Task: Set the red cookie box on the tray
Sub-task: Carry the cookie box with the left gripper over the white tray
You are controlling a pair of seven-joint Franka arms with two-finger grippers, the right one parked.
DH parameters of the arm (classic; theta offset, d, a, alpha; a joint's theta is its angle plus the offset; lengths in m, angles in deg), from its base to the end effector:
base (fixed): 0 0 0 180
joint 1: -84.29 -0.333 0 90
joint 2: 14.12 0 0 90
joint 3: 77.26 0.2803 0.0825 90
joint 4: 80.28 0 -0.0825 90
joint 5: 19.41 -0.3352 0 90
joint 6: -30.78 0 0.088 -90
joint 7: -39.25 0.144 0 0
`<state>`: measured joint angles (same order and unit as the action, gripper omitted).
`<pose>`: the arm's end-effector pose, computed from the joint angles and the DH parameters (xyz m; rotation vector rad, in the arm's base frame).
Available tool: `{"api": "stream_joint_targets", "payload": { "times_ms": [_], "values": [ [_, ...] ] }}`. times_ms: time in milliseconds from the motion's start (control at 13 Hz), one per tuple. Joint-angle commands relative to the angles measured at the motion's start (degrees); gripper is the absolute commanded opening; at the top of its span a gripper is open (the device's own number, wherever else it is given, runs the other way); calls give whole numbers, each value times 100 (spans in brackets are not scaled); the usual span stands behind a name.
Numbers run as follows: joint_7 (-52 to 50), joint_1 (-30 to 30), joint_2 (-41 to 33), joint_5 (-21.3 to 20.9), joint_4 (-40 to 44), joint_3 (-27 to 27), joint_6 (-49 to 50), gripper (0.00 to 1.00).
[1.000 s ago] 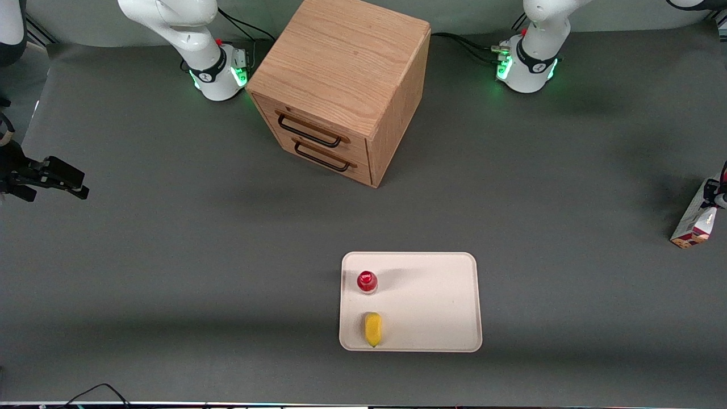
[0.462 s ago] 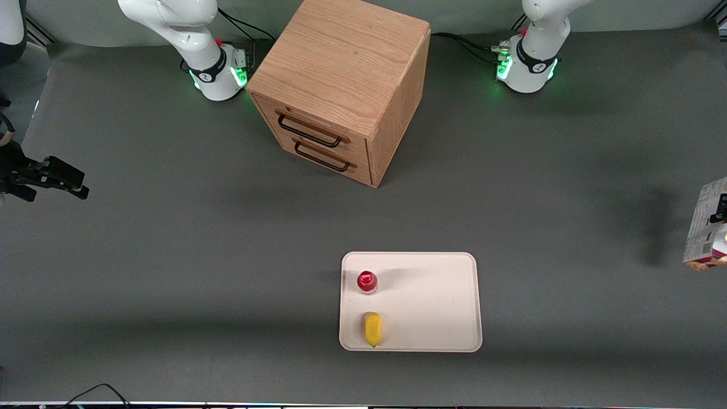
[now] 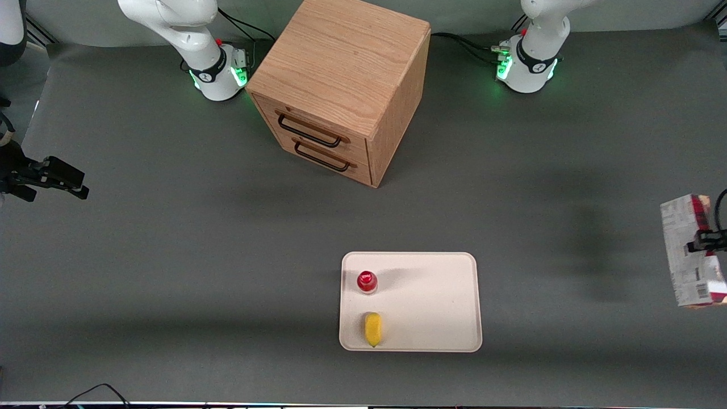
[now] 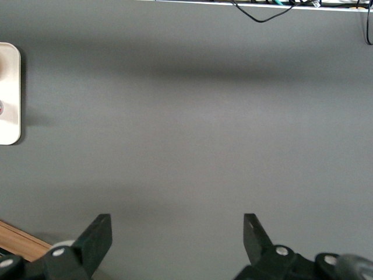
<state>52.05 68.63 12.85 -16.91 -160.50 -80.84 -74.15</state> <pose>0.6135 0.1318 0.3785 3.0643 0.0088 -0.0345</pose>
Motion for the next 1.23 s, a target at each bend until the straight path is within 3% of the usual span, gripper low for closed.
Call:
{"api": "stream_joint_targets", "payload": {
  "times_ms": [0, 154, 385, 846, 1154],
  "values": [
    [-2151, 238, 98, -582, 393, -797, 323, 0],
    [-3428, 448, 272, -1004, 420, -1458, 297, 0],
    [-4144, 975, 747, -1349, 674, -1829, 183, 0],
    [-4241, 2057, 1845, -1656, 1228, -1786, -1019, 0],
    [-4839, 2487, 2662, -2411, 1744, -1690, -1505, 0]
  ]
}}
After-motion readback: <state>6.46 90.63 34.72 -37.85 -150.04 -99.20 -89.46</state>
